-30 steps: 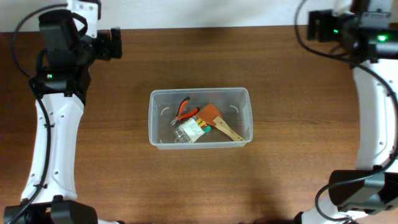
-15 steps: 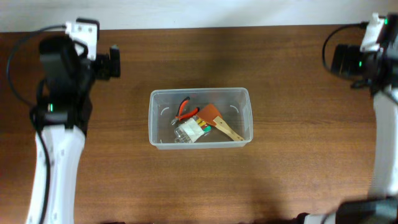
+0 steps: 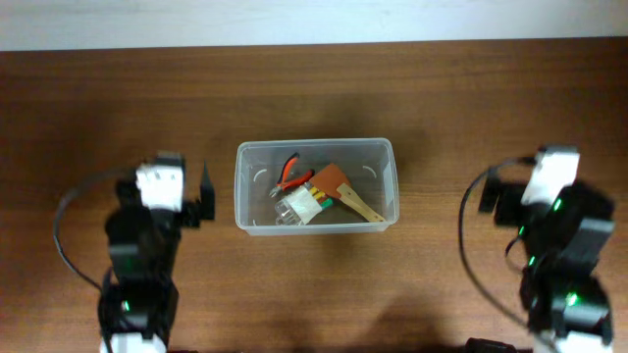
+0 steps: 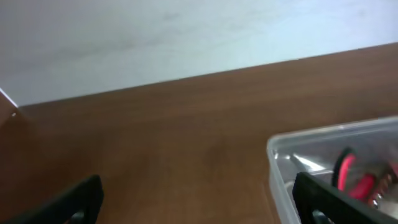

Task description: Pack container

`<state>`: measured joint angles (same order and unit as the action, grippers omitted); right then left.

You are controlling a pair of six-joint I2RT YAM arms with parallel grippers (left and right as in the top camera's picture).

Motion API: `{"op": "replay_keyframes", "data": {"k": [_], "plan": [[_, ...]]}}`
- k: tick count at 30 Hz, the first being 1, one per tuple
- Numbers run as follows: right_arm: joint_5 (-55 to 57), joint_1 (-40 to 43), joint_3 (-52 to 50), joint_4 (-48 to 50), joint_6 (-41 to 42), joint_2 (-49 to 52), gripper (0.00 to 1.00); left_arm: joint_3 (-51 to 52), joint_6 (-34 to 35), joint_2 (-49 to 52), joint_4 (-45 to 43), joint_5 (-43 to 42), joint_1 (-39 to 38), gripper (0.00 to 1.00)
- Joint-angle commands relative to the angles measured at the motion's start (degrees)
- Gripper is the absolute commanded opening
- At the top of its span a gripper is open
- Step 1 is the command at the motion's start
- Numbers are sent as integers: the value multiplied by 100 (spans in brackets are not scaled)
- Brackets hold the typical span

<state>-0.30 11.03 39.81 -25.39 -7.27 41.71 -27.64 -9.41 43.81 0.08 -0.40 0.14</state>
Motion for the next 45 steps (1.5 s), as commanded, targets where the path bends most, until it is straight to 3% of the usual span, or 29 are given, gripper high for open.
{"op": "replay_keyframes", "data": {"k": [1,7,15,21,26,32,40,45], "plan": [[-55,-136,-638,42,70,-664,99,463,55,-649,-219,114,-26,99],[-59,-138,-1296,-55,72,-1499,99,715,55,-1128,-240,872,-24,99],[-57,-138,-1335,-815,70,-1547,99,715,55,-1128,-133,1036,-26,99],[-57,-138,-1335,-981,72,-1547,99,715,55,-1128,914,1034,-26,99],[-57,-138,-1335,-981,70,-1547,99,715,55,-1128,2424,1034,-26,99],[-57,-138,-1335,-984,70,-1547,99,715,55,-1128,3622,1034,-26,99],[-57,-426,-1335,-984,70,-1845,99,715,55,-1128,4159,1034,-26,99],[-66,-938,-1335,-1121,74,-2931,99,715,55,-1128,4162,1034,-26,99]]}}
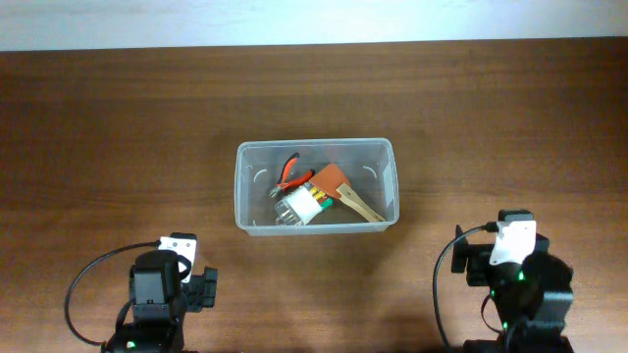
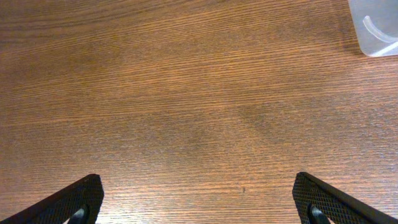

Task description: Pack container

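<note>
A clear plastic container (image 1: 253, 186) stands mid-table holding red-handled pliers (image 1: 290, 174), an orange-headed brush with a wooden handle (image 1: 345, 193) and a clear and white item (image 1: 299, 207). One corner of the container (image 2: 376, 28) shows at the top right of the left wrist view. My left gripper (image 2: 199, 202) is open over bare wood, its fingers (image 2: 71, 202) wide apart and holding nothing. The left arm (image 1: 162, 289) is folded at the table's front left. The right arm (image 1: 515, 275) is folded at the front right; its fingers are hidden under the arm.
The brown wooden table (image 1: 118, 127) runs to a pale wall along the far edge. Black cables loop beside each arm at the front edge.
Both arms have drawn back from beside the container to the front edge of the table. The left wrist camera now looks straight down at the wood instead of across at the wall.
</note>
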`<state>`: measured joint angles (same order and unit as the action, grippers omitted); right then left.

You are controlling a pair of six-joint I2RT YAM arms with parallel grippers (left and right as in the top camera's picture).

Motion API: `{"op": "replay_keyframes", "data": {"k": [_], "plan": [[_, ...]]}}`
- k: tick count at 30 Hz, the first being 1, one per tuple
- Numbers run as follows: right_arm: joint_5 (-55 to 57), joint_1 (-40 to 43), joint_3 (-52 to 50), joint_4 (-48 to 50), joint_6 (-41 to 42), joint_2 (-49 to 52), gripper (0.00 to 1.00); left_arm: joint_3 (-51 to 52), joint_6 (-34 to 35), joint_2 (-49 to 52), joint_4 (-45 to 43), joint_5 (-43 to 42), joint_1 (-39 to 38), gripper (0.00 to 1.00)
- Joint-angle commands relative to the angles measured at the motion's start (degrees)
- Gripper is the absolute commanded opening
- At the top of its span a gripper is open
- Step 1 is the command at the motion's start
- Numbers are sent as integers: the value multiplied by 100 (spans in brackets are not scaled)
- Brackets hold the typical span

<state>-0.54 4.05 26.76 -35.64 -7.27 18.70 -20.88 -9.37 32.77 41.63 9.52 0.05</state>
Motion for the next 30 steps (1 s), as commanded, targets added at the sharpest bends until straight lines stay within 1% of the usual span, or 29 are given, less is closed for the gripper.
{"op": "replay_keyframes", "data": {"k": [1,5,8,11,16,19,20,24,30], "plan": [[-76,-291,-33,-190,76,-800,99,39,50,-22,7,42,-17,99],[-79,-538,-192,-358,74,-1720,99,39,50,-24,7,42,-17,99],[-83,-597,-422,-162,76,-1827,99,39,50,-24,4,42,-17,99],[0,-601,-874,719,70,-1832,99,39,50,-24,7,42,-17,99],[295,-601,-1969,2719,70,-1849,99,39,50,-24,4,42,-17,99],[291,-603,-2553,3554,72,-1849,99,39,50,-24,7,42,-17,99],[280,-603,-2647,3633,68,-1849,99,39,50,-24,4,42,-17,99],[249,-592,-2645,3075,74,-1849,99,39,50,-24,4,42,-17,99],[164,-592,-2645,3095,72,-1849,99,39,50,-24,7,42,-17,99]]}}
